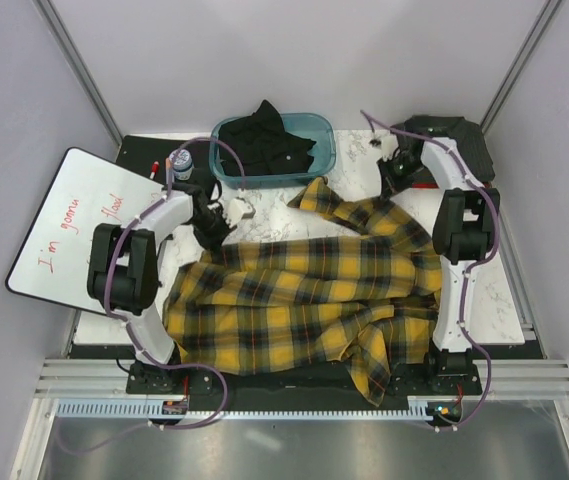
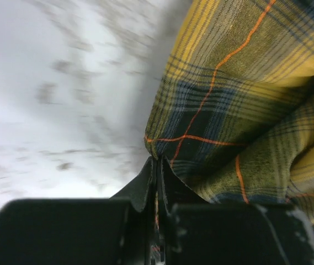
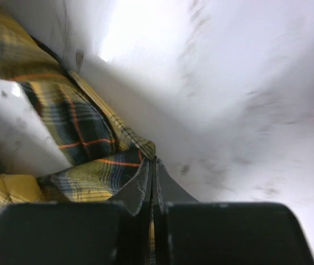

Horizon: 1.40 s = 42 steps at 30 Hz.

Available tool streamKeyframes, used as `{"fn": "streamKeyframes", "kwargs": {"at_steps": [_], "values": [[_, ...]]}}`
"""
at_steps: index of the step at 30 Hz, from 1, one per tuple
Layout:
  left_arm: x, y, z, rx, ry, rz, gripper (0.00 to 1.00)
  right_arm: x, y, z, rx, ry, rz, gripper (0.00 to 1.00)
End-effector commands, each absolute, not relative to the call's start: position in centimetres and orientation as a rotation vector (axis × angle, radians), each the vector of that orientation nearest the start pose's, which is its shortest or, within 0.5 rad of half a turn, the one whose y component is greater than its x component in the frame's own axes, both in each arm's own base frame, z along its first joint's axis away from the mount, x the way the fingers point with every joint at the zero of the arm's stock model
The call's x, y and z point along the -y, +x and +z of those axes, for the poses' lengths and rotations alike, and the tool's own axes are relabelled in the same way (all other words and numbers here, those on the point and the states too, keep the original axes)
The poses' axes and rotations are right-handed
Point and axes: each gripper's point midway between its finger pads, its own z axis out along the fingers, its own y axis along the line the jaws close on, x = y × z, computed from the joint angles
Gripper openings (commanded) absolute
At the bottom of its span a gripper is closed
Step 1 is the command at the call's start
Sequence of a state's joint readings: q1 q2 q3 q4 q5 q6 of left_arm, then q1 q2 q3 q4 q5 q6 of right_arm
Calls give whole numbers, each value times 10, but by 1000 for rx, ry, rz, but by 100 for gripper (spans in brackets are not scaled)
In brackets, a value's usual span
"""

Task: Fold and stack the long sleeve shirts
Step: Flatten the shirt out

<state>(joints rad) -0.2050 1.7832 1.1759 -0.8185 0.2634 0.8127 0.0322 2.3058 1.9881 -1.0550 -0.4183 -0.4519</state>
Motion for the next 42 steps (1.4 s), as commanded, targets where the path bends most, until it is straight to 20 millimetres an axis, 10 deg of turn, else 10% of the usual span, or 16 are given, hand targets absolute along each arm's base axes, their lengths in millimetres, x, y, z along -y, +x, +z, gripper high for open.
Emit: {"fn": "streamKeyframes", "kwargs": {"at_steps": [1, 15, 22, 29, 31, 32, 37, 42], "values": [[85, 379, 89, -2382, 1270, -171, 2, -30, 531, 130, -2471, -576, 334, 0], [51, 424, 182, -2101, 998, 185, 2, -3, 546, 281, -2090, -498, 201, 0], [61, 441, 200, -1996, 1064, 222, 4, -2, 558, 293, -2044, -456, 183, 0], [50, 477, 169, -2099, 1036, 290, 7, 1, 588, 271, -2060, -418, 71, 0], [53, 487, 163, -2133, 986, 263, 18, -1, 593, 265, -2076, -415, 25, 16], [48, 486, 160, -2171, 970, 282, 26, 0, 595, 267, -2075, -421, 6, 49], [44, 455, 193, -2160, 904, 166, 52, 26, 539, 256, -2220, -512, -50, 86], [63, 375, 150, -2244, 1077, -43, 58, 24, 433, 206, -2446, -665, 108, 79]]}}
